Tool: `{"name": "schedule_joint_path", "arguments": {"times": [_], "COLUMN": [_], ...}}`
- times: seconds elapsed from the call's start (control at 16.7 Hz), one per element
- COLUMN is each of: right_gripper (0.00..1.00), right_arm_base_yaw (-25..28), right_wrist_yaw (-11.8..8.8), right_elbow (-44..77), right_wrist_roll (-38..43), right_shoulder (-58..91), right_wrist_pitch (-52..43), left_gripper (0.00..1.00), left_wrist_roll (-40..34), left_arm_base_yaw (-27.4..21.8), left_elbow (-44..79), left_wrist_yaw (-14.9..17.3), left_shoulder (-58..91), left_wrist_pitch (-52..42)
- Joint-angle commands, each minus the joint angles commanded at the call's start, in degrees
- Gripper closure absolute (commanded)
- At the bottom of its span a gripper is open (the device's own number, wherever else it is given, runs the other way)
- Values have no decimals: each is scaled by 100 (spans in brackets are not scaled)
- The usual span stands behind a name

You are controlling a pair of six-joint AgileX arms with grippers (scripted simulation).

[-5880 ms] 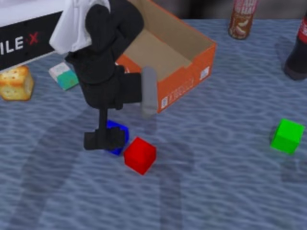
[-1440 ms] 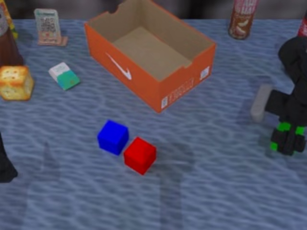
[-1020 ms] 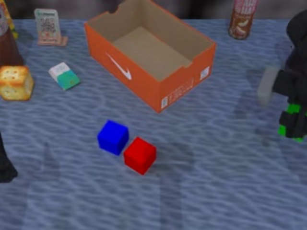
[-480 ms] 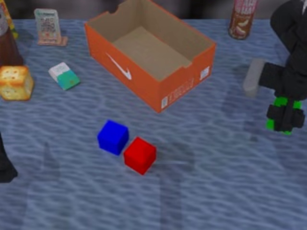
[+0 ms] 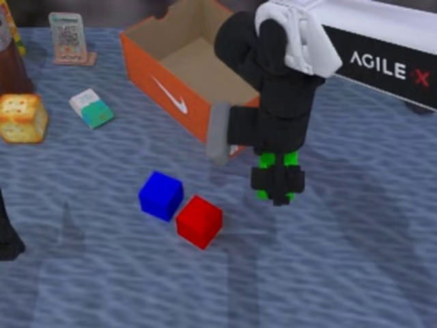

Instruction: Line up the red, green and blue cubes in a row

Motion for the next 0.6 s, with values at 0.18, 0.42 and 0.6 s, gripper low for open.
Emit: {"name": "schedule_joint_path", "arguments": {"times": [0.18, 0.42, 0.6], "right_gripper": [100, 100, 100], "right_arm_base_yaw": [642, 766, 746], "right_wrist_yaw": [5, 8, 6], "right_elbow": [566, 689, 592], "right_wrist_roll": [190, 237, 246], "right_shoulder": [276, 329, 316], "right_wrist_pitch": [-229, -275, -168], "left_gripper": [0, 0, 0], "left_wrist_roll": [0, 0, 0], "left_arm_base_yaw": [0, 0, 0], "left_elbow": [0, 0, 0], "left_wrist_yaw": [0, 0, 0], "left_shoulder": [0, 0, 0], "left_wrist_pitch": [0, 0, 0]}}
